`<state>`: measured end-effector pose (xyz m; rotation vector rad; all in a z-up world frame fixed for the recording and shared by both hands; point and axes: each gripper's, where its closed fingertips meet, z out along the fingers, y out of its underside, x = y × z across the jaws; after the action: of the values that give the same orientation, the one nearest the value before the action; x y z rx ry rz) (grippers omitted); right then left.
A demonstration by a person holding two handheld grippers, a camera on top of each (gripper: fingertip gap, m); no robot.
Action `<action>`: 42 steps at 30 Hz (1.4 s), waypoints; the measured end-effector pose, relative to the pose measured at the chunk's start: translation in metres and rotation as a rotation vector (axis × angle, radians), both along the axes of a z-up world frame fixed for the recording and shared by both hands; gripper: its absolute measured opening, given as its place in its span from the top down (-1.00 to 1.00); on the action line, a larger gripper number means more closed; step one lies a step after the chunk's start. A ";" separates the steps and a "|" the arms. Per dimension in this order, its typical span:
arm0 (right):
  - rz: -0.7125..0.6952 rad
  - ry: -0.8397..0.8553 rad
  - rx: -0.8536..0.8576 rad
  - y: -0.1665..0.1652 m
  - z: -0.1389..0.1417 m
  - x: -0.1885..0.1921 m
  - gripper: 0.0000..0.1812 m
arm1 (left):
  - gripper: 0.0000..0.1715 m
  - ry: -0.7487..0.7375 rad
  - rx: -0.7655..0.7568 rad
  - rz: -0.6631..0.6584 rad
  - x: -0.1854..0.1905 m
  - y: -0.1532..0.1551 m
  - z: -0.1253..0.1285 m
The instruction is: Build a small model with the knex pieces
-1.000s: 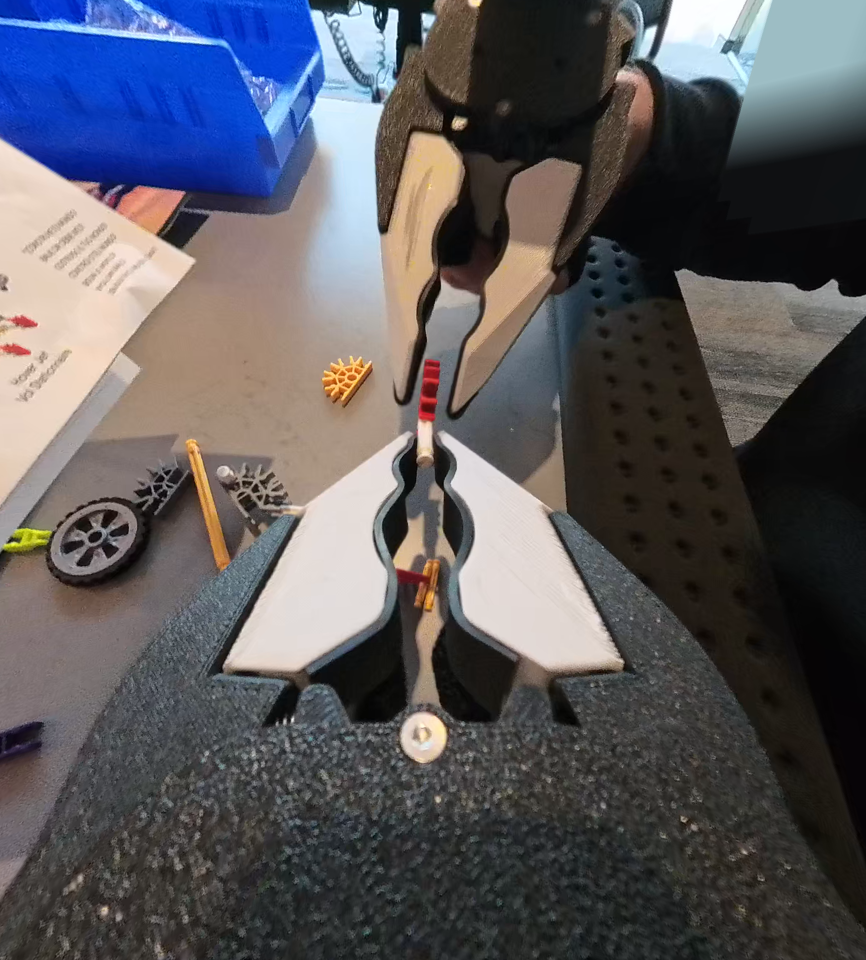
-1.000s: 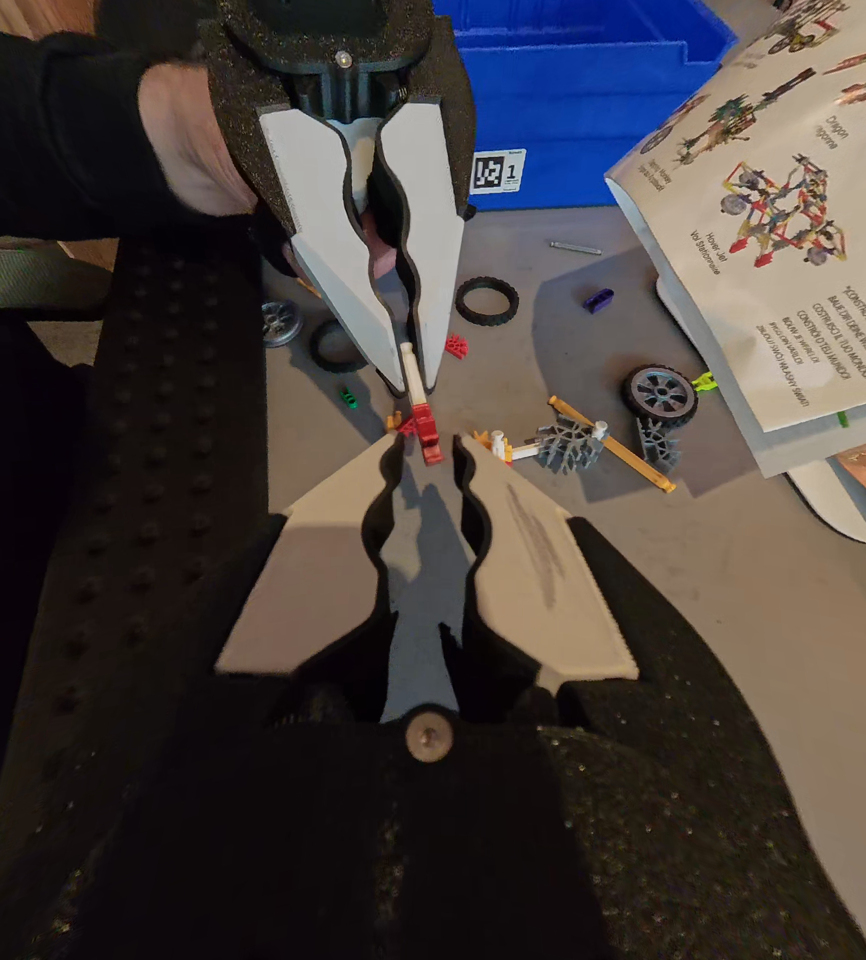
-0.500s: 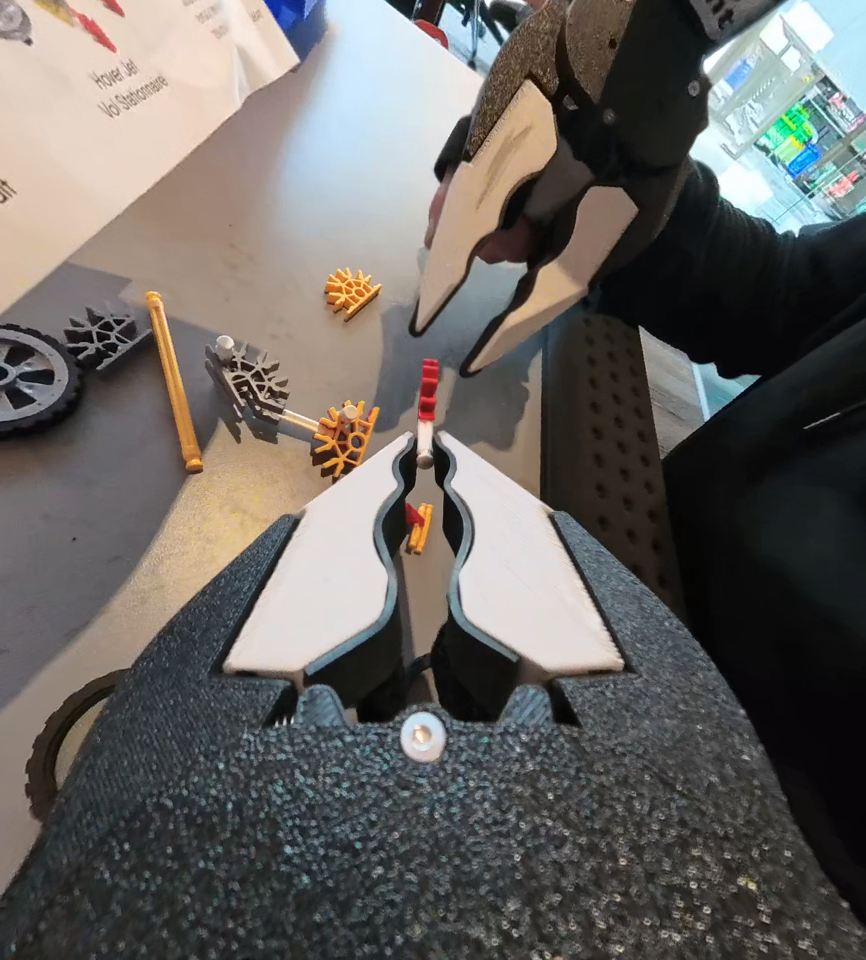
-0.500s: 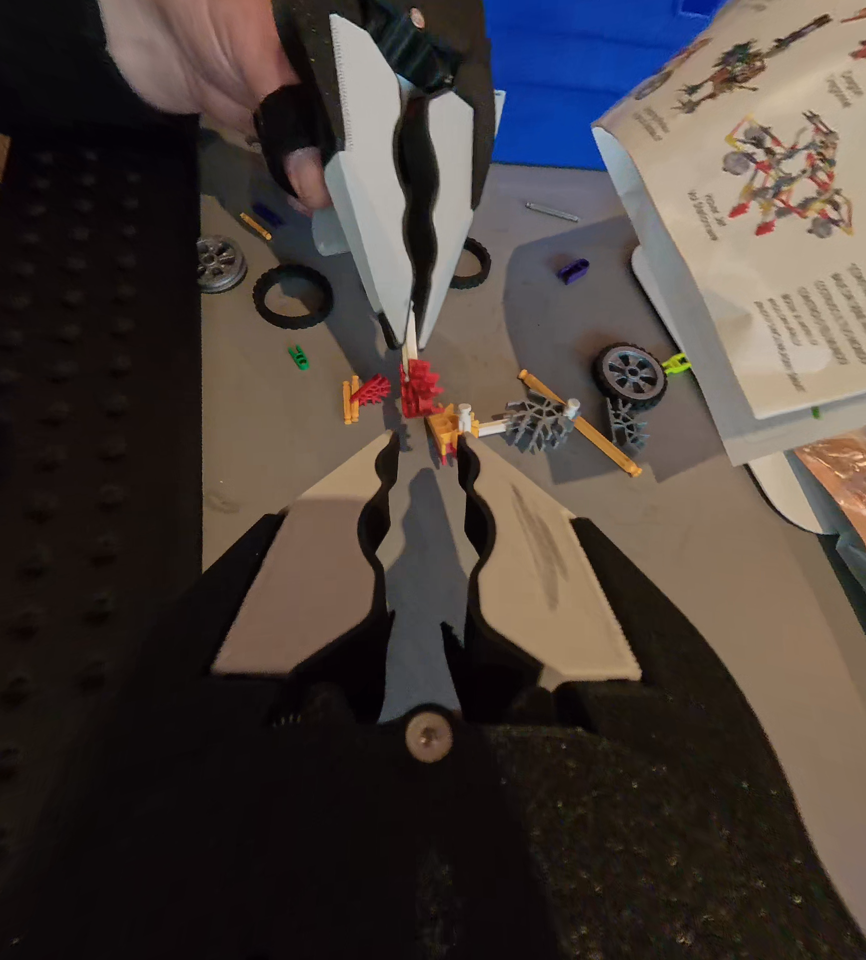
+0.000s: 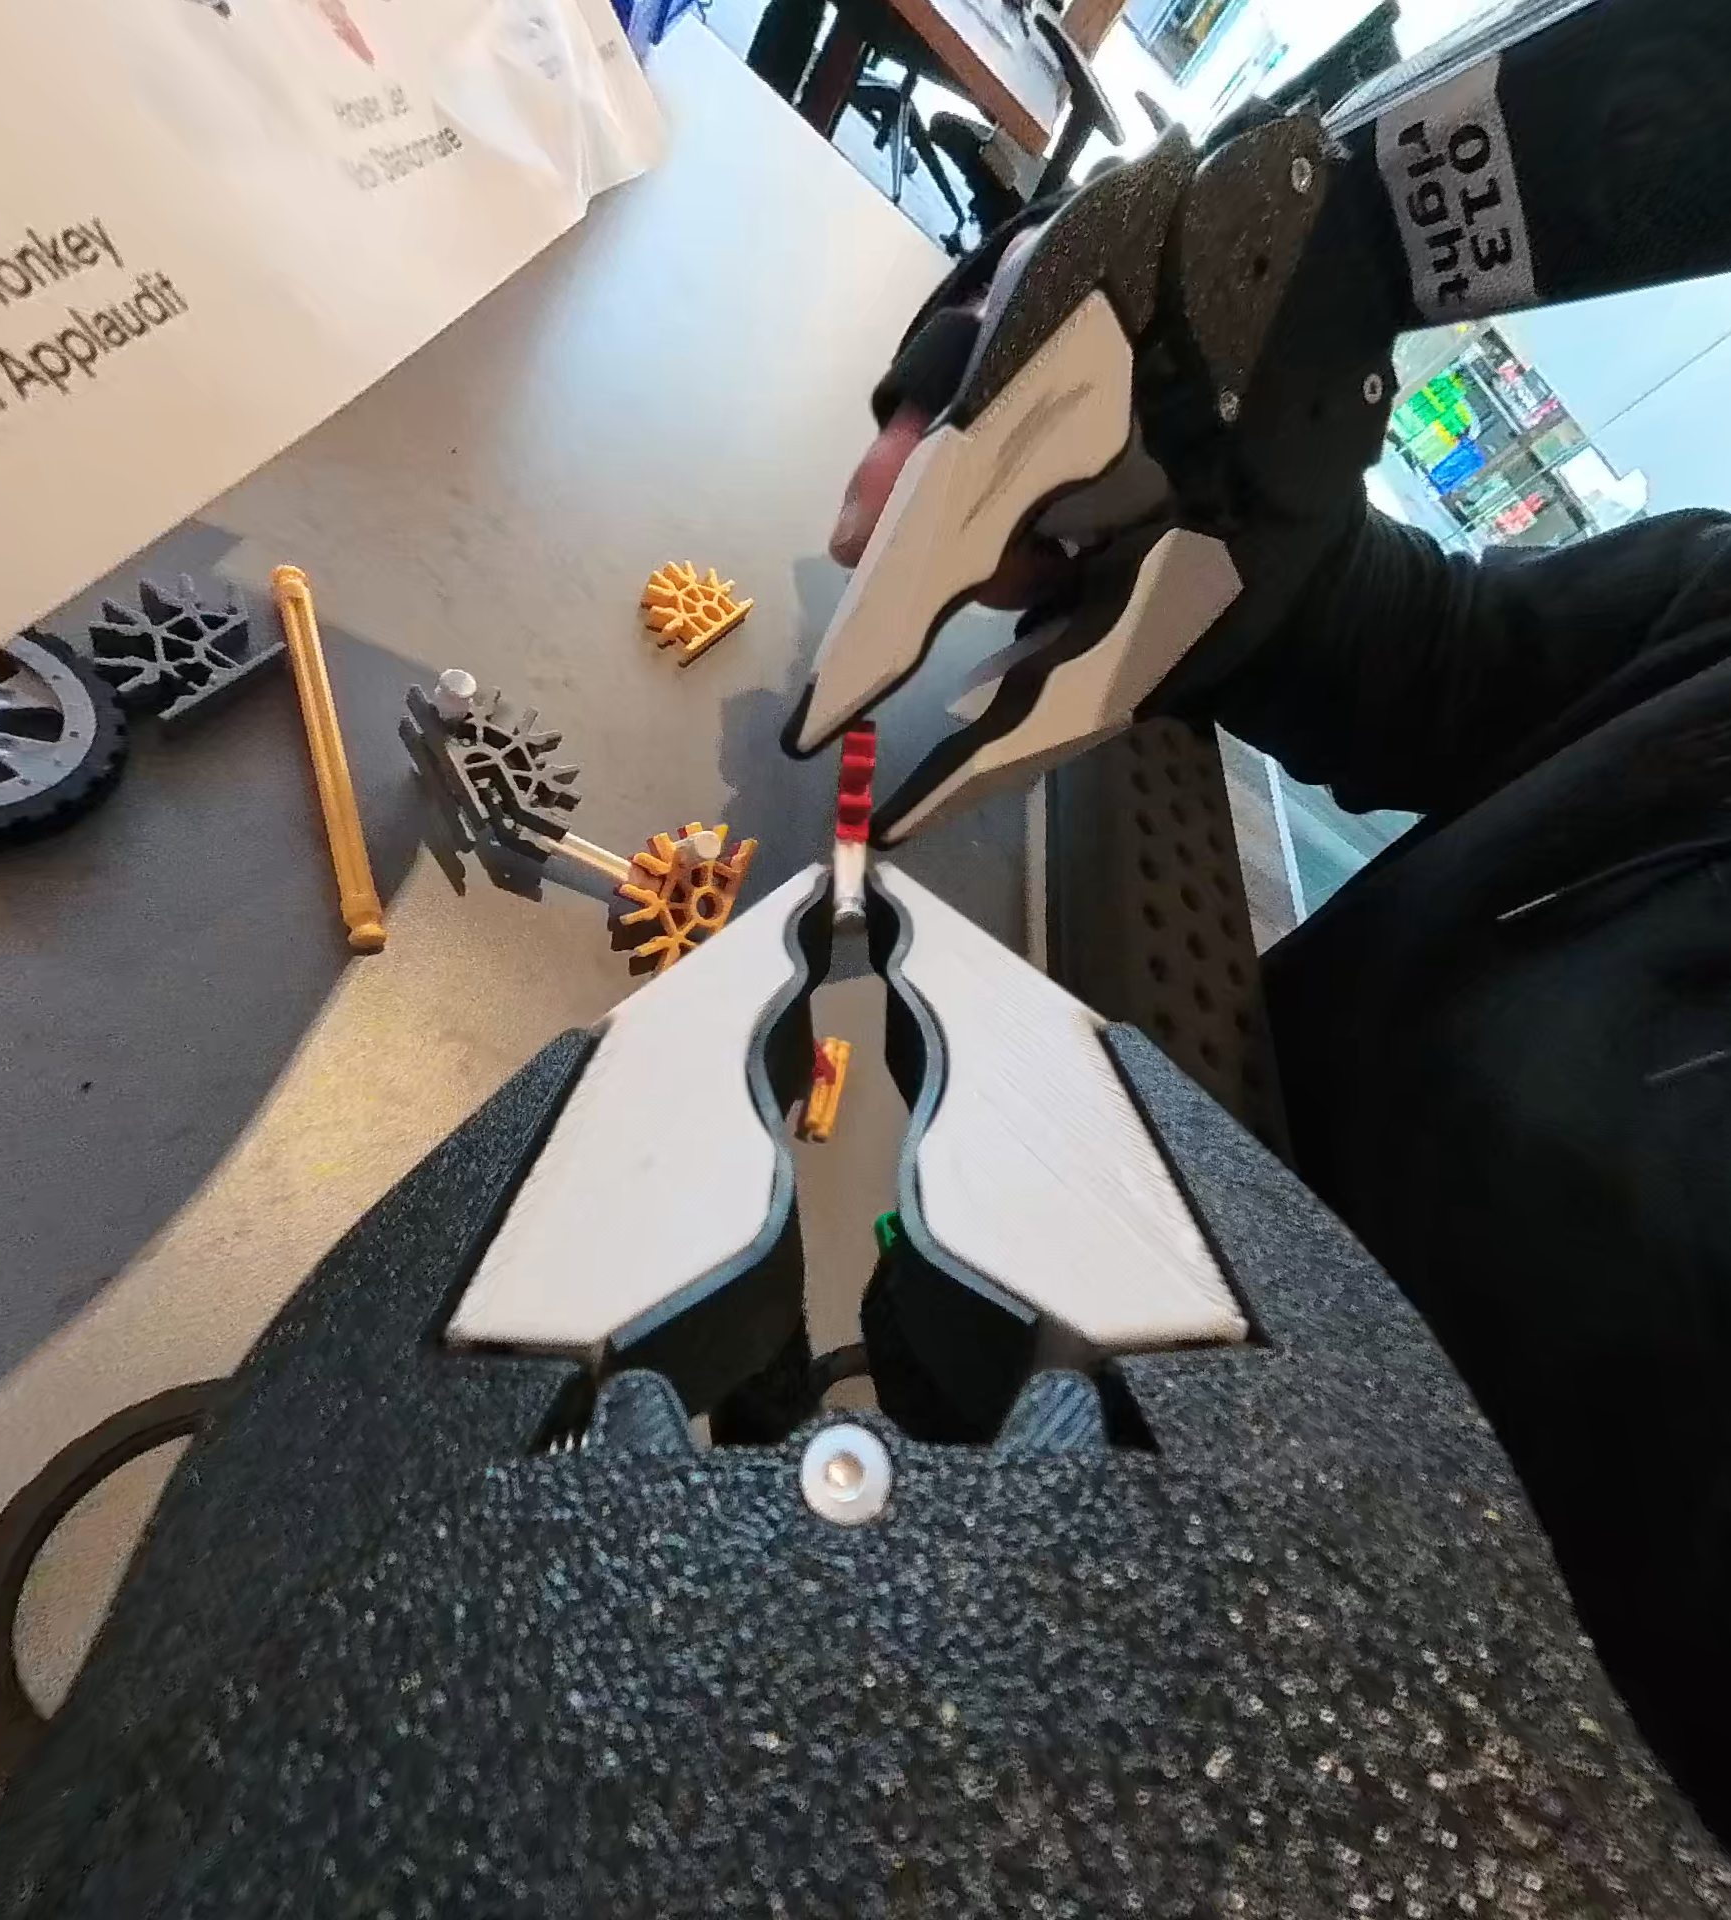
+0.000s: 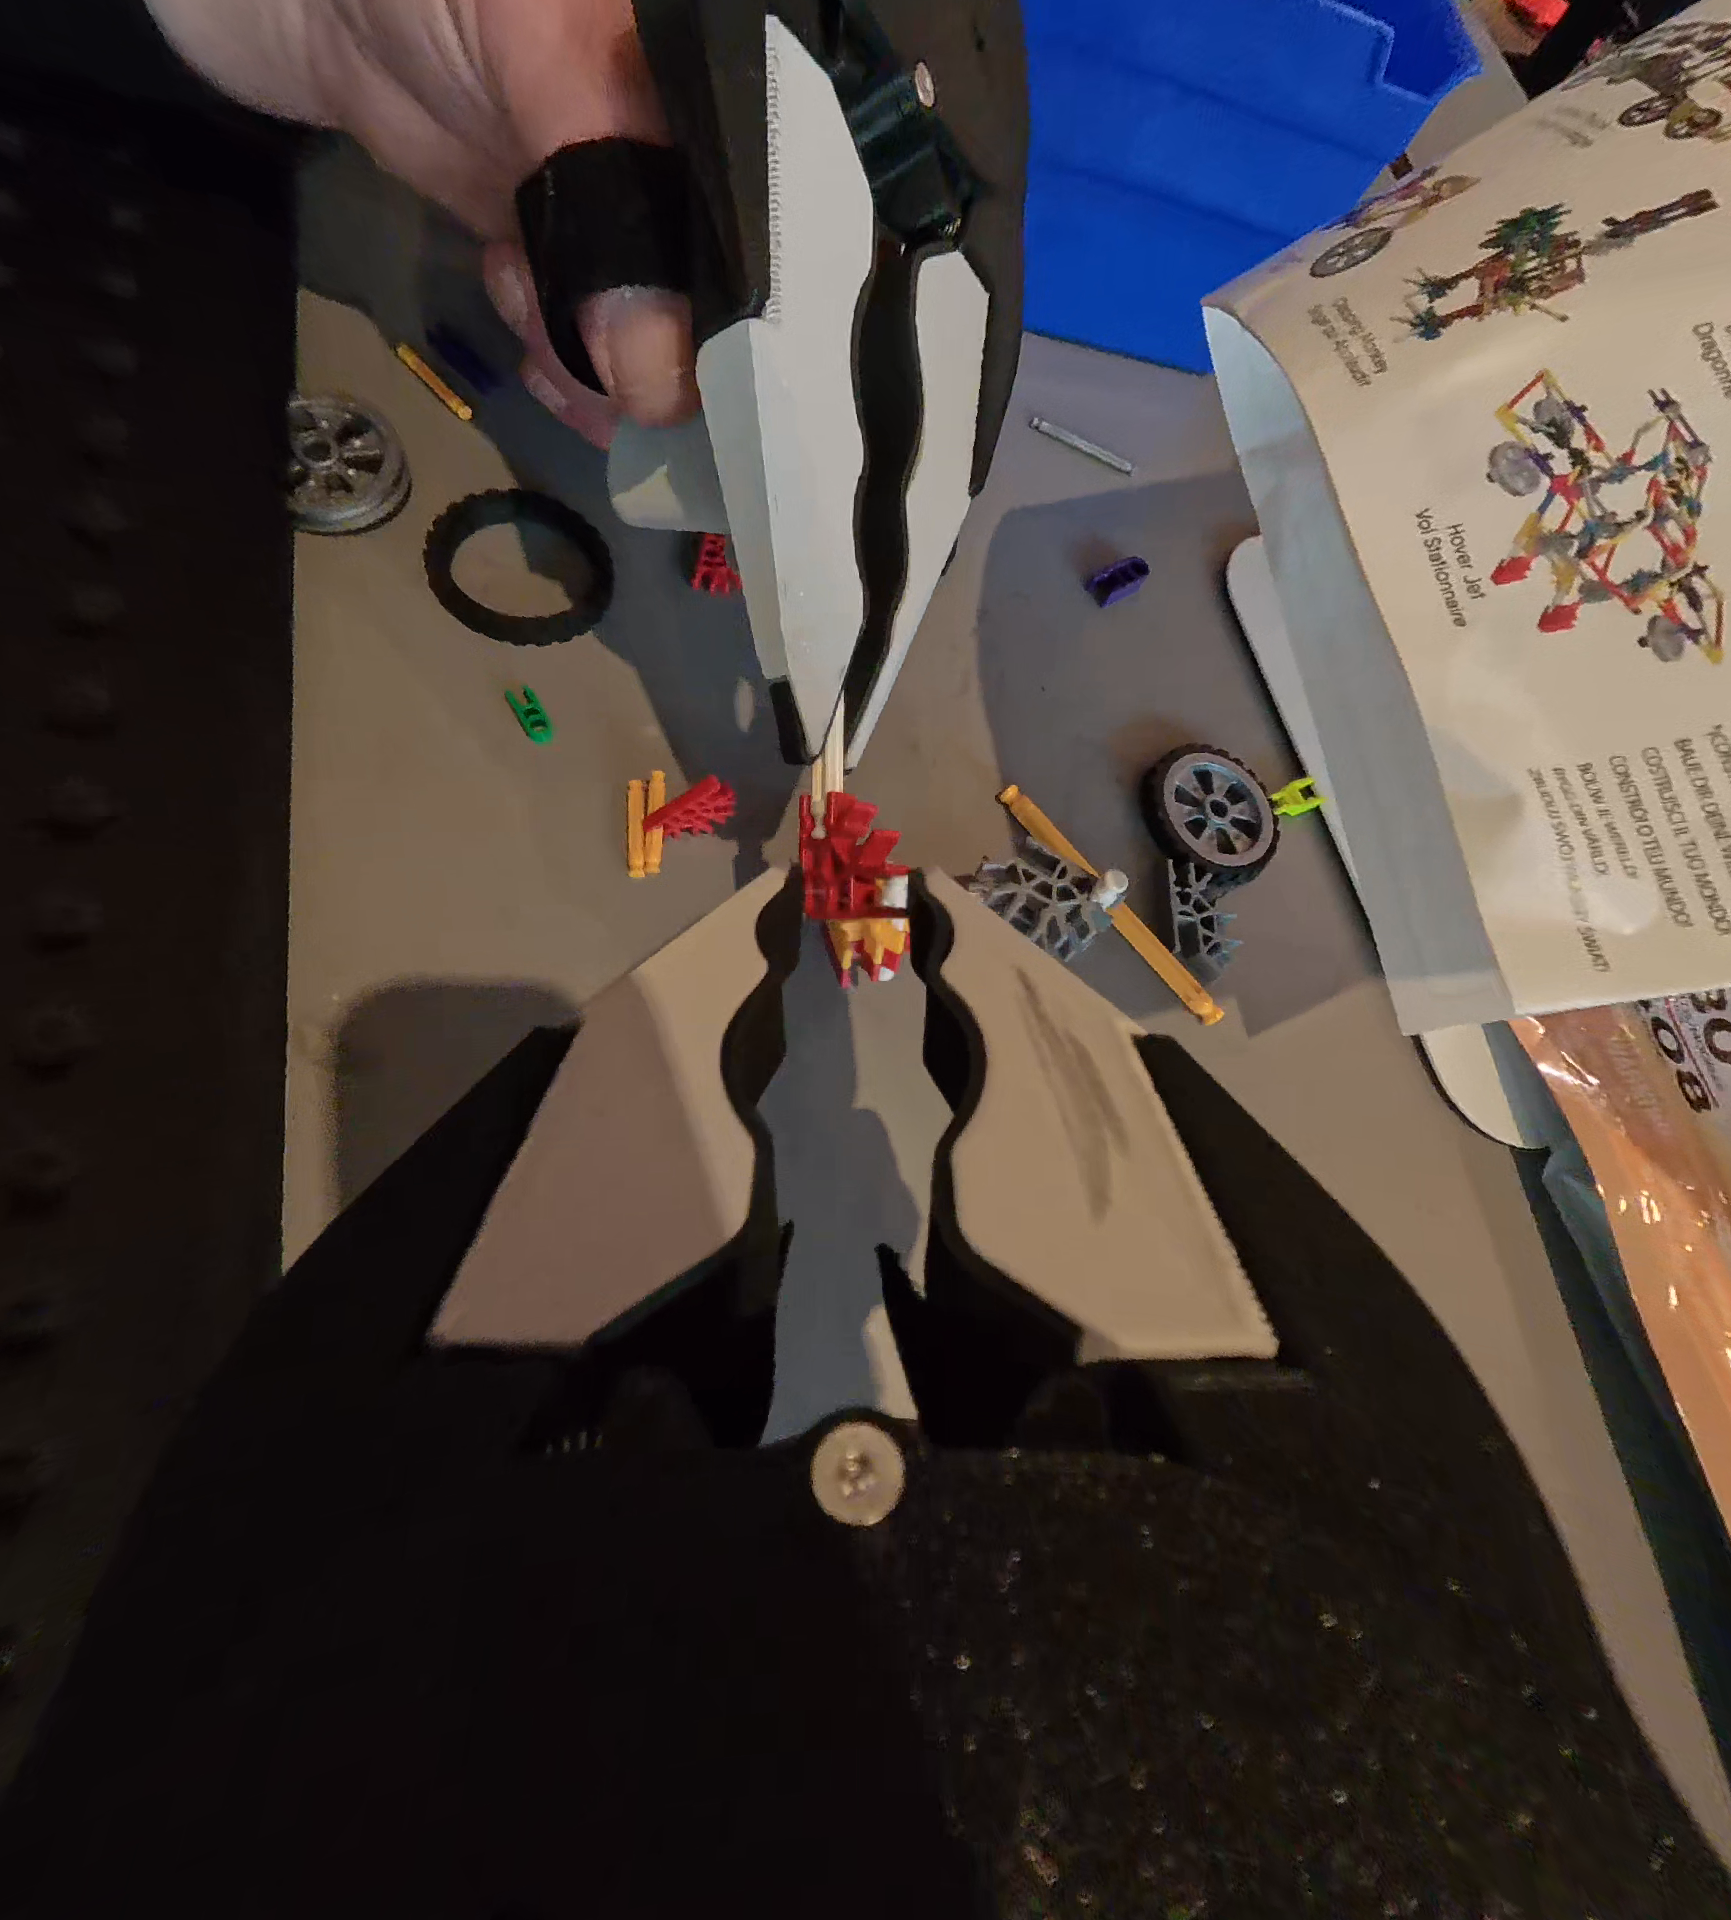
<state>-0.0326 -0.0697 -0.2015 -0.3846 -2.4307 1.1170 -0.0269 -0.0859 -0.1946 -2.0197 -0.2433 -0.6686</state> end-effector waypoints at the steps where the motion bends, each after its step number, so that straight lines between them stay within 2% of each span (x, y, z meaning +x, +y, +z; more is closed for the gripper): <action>1: -0.005 -0.004 -0.008 0.000 0.000 -0.001 0.80 | 0.96 -0.001 -0.002 0.004 -0.001 0.000 0.000; 6: 0.020 -0.083 -0.077 -0.002 0.000 0.004 0.94 | 0.96 0.036 -0.009 0.004 -0.002 0.000 -0.004; 10: 0.028 -0.149 -0.158 -0.002 0.003 0.010 0.95 | 0.96 0.122 0.009 -0.022 0.003 0.000 0.000; 14: 0.044 -0.163 -0.169 -0.001 -0.001 0.019 0.95 | 0.94 0.182 0.003 -0.051 0.012 0.000 -0.001; 17: 0.034 -0.197 -0.175 0.001 -0.008 0.023 0.95 | 0.81 0.294 -0.012 -0.070 0.017 0.002 -0.005; 21: 0.030 -0.267 -0.203 0.007 -0.012 0.025 0.94 | 0.73 0.519 -0.019 -0.082 0.018 0.009 -0.007; 26: 0.030 -0.329 -0.237 0.010 -0.015 0.025 0.94 | 0.87 0.785 -0.079 -0.127 0.018 0.014 -0.018; 30: 0.022 -0.353 -0.262 0.011 -0.015 0.024 0.94 | 0.93 0.802 -0.083 -0.116 0.014 0.016 -0.019; 36: 0.005 -0.378 -0.286 0.013 -0.015 0.021 0.95 | 0.87 0.815 -0.072 -0.116 0.013 0.017 -0.019; 42: -0.008 -0.449 -0.355 0.013 -0.012 0.019 0.95 | 0.81 1.048 -0.098 -0.136 0.010 0.019 -0.019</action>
<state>-0.0132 -0.0568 -0.2134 -0.8335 -2.5867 1.6081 -0.0164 -0.0666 -0.2132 -2.2183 0.4906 0.3798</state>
